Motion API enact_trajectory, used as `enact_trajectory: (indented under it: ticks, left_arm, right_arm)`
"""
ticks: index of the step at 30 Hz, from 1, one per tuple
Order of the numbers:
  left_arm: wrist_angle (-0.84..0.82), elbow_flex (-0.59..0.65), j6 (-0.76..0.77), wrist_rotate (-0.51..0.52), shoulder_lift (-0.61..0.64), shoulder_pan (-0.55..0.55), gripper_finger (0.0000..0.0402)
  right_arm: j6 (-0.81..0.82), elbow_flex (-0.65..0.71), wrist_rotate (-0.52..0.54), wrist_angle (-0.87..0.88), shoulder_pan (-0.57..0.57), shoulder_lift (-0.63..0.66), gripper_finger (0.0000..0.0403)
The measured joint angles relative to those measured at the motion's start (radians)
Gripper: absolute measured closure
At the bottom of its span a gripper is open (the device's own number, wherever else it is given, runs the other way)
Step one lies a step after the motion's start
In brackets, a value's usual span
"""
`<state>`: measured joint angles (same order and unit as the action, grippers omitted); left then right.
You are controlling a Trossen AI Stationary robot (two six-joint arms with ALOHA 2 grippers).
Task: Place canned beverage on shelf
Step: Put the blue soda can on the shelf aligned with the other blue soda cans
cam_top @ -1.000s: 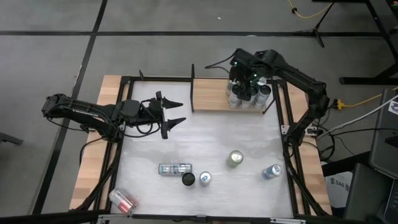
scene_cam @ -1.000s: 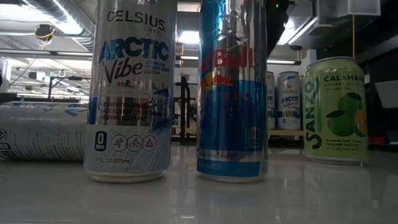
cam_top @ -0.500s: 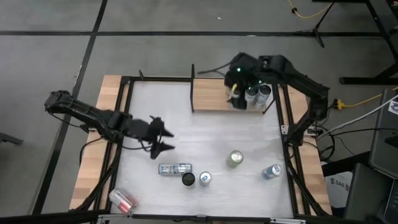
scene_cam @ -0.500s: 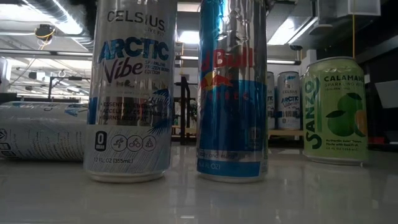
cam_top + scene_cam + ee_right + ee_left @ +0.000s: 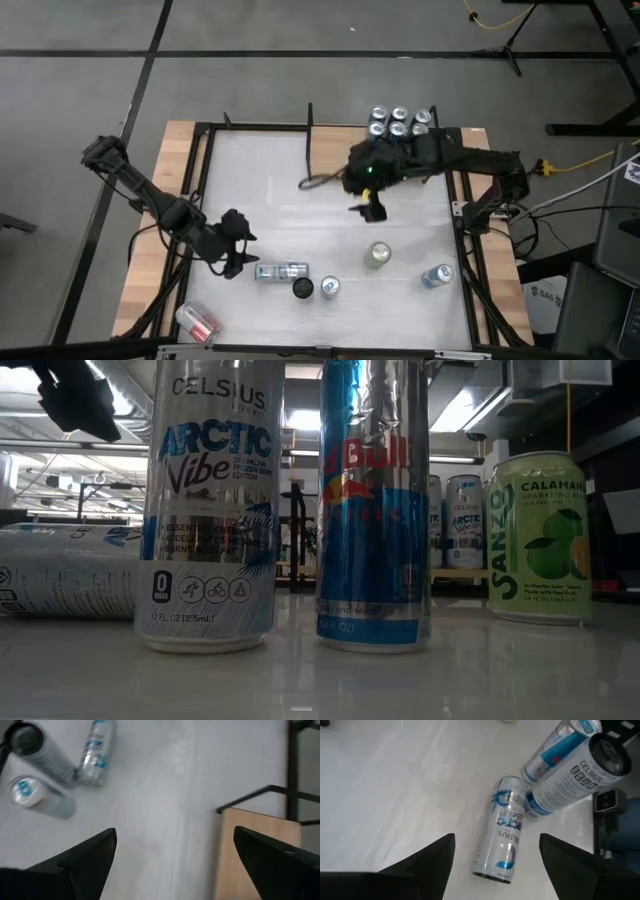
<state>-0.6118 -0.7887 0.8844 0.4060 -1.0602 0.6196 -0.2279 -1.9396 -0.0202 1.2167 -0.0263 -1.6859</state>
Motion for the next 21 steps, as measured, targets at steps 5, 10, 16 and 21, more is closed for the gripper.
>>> enact_trajectory:
  ticks: [5,10,16,21]
  left_arm:
    - [0.045,0.000,-0.002,0.056,-0.070,0.019,0.0119]
    - [0.070,0.000,-0.003,0.057,-0.133,0.019,0.0119]
    - [0.123,0.000,-0.004,0.057,-0.205,0.019,0.0119]
    - [0.164,0.000,-0.004,0.057,-0.248,0.018,0.0119]
  right_arm:
    - [0.000,0.058,0.000,-0.044,-0.068,-0.002,0.0010]
    - [0.000,0.125,0.001,-0.145,-0.132,-0.003,0.0010]
    - [0.000,0.203,0.001,-0.279,-0.212,-0.003,0.0010]
    - [0.100,0.257,0.001,-0.394,-0.277,-0.002,0.0010]
